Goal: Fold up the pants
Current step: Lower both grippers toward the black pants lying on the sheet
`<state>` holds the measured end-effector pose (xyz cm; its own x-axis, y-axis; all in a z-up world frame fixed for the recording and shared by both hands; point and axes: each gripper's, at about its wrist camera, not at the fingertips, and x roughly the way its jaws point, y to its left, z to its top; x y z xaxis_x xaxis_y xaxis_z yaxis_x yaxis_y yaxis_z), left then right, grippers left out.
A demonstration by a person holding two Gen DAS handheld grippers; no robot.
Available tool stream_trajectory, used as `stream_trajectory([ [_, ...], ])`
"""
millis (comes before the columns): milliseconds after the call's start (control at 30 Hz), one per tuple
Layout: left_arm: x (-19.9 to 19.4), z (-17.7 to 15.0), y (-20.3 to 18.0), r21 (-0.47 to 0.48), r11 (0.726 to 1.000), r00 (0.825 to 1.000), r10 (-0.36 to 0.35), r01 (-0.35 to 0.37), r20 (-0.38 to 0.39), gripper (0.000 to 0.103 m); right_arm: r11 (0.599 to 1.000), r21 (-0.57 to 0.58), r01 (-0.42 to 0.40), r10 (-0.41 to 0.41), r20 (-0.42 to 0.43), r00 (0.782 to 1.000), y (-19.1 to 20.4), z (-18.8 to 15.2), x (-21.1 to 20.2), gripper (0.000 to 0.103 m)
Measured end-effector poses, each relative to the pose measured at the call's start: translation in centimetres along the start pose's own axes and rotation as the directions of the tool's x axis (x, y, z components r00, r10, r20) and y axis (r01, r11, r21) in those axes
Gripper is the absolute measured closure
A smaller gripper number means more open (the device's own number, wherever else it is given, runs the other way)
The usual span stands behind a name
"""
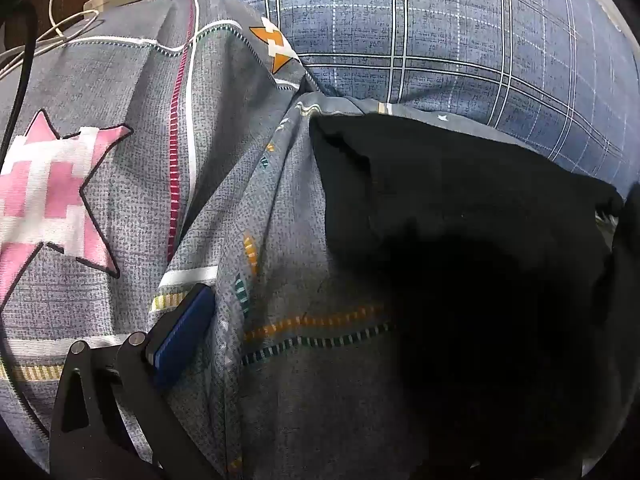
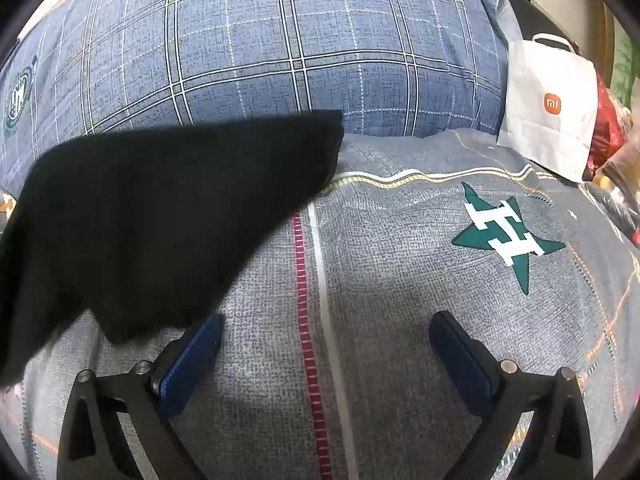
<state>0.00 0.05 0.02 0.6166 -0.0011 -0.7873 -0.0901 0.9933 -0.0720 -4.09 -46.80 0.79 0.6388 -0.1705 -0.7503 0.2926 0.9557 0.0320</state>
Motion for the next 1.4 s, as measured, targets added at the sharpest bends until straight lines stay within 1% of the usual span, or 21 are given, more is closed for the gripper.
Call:
stream_trajectory([
  [33,-0.5,0.1,0.0,0.000,1.000,1.000,0.001,-0.001,0.000,0.000,1.000,-0.001,0.001,-0.001,0.000,1.000,0.0,0.0,0.0,0.000],
  [233,-0.2,-0.1,-0.2,0.004,1.000,1.000,0.005,-0.005,0.001,0.000,1.000,-0.005,0.002,-0.002,0.002,1.000,0.6,0.0,-0.1,0.000],
  [567,-0.1,-0.1,-0.3,0.004,1.000,1.000,0.005,-0.005,-0.004,0.000,1.000,-0.001,-0.001,0.001,-0.003,1.000,0.0,-0.1,-0.1,0.000],
  [700,-0.2,0.1,-0.4,-0.004,1.000,0.999,0.020,-0.020,-0.034,0.000,1.000,-0.001,0.001,-0.001,-0.004,1.000,-0.1,0.0,0.0,0.000],
  [800,-0.9,-0.1,-0.3,0.010,1.000,0.998,0.007,-0.006,-0.057,0.000,1.000,-0.002,0.001,-0.001,-0.009,1.000,-0.1,0.0,-0.1,0.000],
  [900,-2.6,-0.8,-0.4,0.049,0.998,0.999,0.034,-0.033,-0.022,0.001,0.999,-0.010,-0.031,0.031,-0.007,0.999,-0.3,-0.1,-0.7,0.001],
  [967,-4.7,-1.5,-0.2,0.066,0.997,0.999,0.032,-0.033,0.019,0.001,0.999,-0.022,-0.047,0.047,-0.006,0.999,0.0,-0.5,-1.8,0.001],
  [1067,-7.5,-1.5,0.3,0.041,0.999,0.998,0.020,-0.023,0.063,0.001,0.994,-0.019,-0.106,0.107,0.054,0.993,0.7,-1.4,-4.7,0.001],
  [1133,-9.5,-1.6,0.7,0.011,1.000,0.995,0.005,-0.006,0.096,0.001,0.992,-0.047,-0.116,0.120,0.094,0.988,1.5,-1.9,-6.6,0.001],
  [1200,-11.3,-1.8,0.9,0.006,1.000,0.993,-0.008,0.008,0.119,0.001,0.988,-0.073,-0.138,0.147,0.128,0.981,2.5,-2.2,-8.7,0.001],
  [1267,-12.7,-1.9,0.6,0.019,1.000,0.991,-0.017,0.015,0.135,0.001,0.983,-0.105,-0.150,0.163,0.135,0.977,3.7,-2.5,-9.9,0.001],
  [1333,-13.6,-1.8,0.3,0.029,1.000,0.989,-0.017,0.013,0.150,0.001,0.975,-0.116,-0.190,0.206,0.149,0.967,4.7,-2.7,-11.0,0.001],
  [1400,-14.5,-2.0,-0.1,0.039,0.999,0.986,-0.024,0.018,0.164,0.001,0.971,-0.126,-0.205,0.223,0.154,0.963,5.8,-3.2,-11.9,0.001],
])
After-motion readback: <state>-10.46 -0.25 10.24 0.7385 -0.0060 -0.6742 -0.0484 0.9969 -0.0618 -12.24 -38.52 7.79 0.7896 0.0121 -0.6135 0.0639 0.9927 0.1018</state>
